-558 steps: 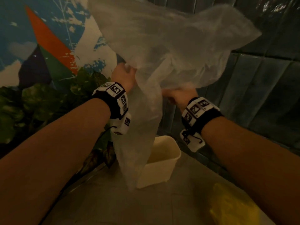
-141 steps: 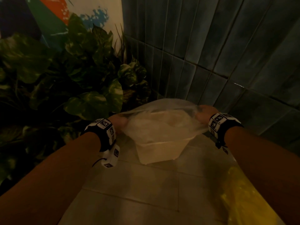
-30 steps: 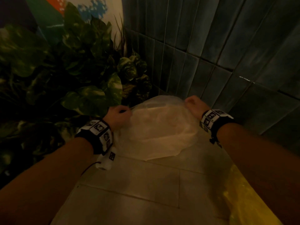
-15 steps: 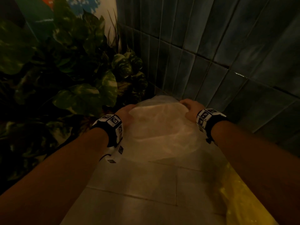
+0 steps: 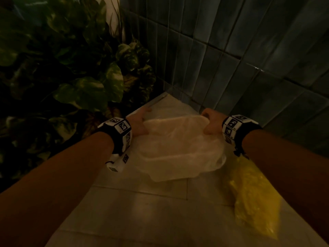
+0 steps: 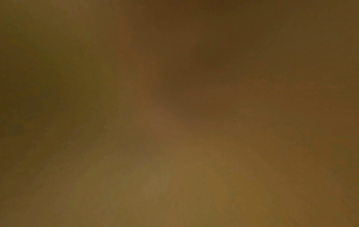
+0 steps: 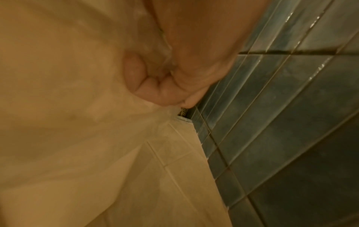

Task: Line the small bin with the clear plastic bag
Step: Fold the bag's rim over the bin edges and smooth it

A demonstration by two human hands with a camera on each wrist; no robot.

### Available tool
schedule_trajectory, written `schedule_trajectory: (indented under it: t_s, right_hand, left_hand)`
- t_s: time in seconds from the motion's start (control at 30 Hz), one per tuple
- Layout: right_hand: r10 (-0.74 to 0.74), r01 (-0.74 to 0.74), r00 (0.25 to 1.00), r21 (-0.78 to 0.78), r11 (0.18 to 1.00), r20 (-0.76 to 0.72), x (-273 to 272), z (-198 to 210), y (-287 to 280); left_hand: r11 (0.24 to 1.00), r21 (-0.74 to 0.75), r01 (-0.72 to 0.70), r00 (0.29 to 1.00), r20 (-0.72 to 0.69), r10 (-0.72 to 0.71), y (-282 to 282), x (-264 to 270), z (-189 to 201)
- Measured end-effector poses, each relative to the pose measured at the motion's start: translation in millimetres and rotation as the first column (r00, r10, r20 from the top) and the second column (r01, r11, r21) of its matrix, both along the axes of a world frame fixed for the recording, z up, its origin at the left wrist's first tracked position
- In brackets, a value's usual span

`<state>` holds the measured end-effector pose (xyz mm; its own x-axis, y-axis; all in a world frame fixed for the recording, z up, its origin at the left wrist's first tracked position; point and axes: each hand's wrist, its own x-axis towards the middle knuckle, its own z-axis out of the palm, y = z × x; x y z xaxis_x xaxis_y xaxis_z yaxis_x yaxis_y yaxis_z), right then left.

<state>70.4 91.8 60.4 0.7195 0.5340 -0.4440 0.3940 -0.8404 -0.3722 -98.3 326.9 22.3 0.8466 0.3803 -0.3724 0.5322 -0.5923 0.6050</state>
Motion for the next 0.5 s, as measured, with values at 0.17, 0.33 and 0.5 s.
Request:
schedule_trajectory:
  t_s: [0.17,0.33,0.5]
  right_hand:
    - [-0.009,0.008,0.999,-0.022,1.0,-0.035,-11,-6,-13]
    - [-0.088,0.088,0.982,-0.01,0.996,-0.167,-13,-13,-16]
    - [-0.369,0.439,0.821,0.07,0.896,-0.436,-7,-17,-10]
  left_hand:
    - [1.0,-0.011,0.006,1.0,-0.007,-0.006,-10,2,-4]
    - [0.996,0.092,0.013,1.0,0.003,-0.013,-14,2,-11]
    - [0.988,0.154,0.026,0.999,0.03,-0.031,-13,1,-18]
